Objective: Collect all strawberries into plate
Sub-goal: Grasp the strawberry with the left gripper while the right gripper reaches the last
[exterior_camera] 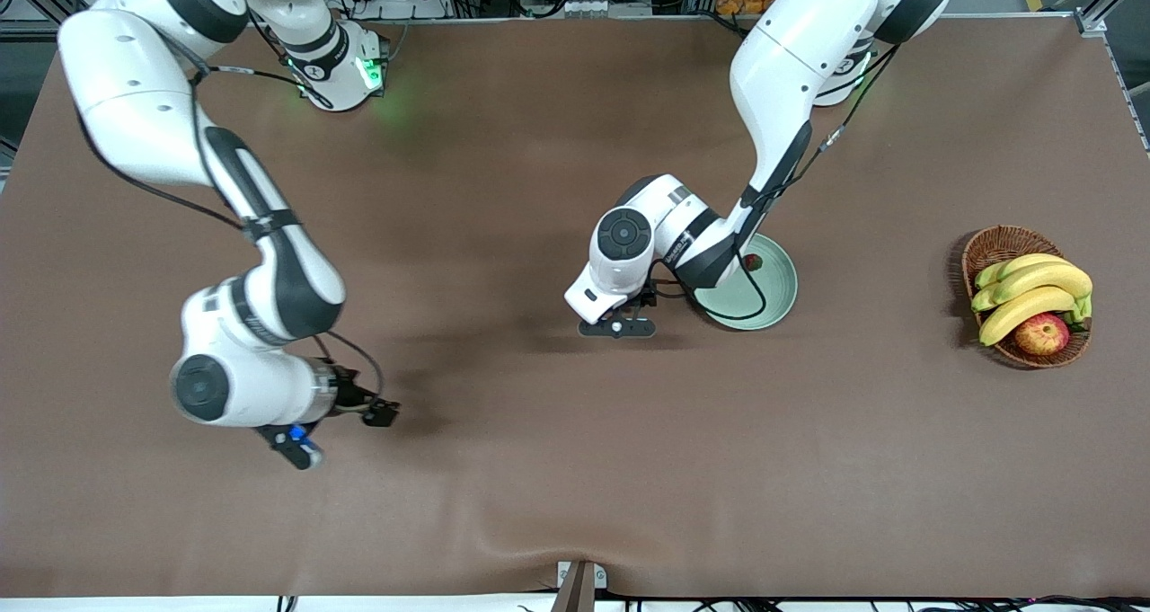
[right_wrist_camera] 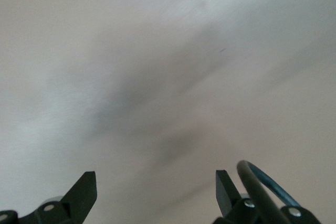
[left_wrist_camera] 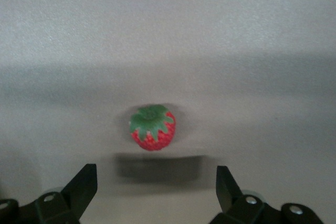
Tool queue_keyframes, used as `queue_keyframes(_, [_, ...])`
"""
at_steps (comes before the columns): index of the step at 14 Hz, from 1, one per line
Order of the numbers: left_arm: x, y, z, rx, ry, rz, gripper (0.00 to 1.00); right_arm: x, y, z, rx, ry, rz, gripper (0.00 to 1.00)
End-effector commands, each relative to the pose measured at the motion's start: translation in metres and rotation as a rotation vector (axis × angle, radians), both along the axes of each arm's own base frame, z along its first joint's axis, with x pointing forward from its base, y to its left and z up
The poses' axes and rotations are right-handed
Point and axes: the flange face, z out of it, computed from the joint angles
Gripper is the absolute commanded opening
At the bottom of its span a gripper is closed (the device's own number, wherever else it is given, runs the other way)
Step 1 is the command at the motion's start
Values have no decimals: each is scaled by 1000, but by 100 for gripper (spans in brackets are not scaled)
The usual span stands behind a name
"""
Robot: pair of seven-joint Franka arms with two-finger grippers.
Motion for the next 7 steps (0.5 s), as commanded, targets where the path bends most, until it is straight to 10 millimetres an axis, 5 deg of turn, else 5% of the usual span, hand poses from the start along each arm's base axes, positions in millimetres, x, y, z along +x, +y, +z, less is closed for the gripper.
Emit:
queue_keyframes(1, [9,1,2,21,-44,-49,100,-16,-35,15,-17,28,119,100])
queue_keyframes(7, [9,3,-6,36,-49,-94,100,-90,-105,36,-86,33,305,100])
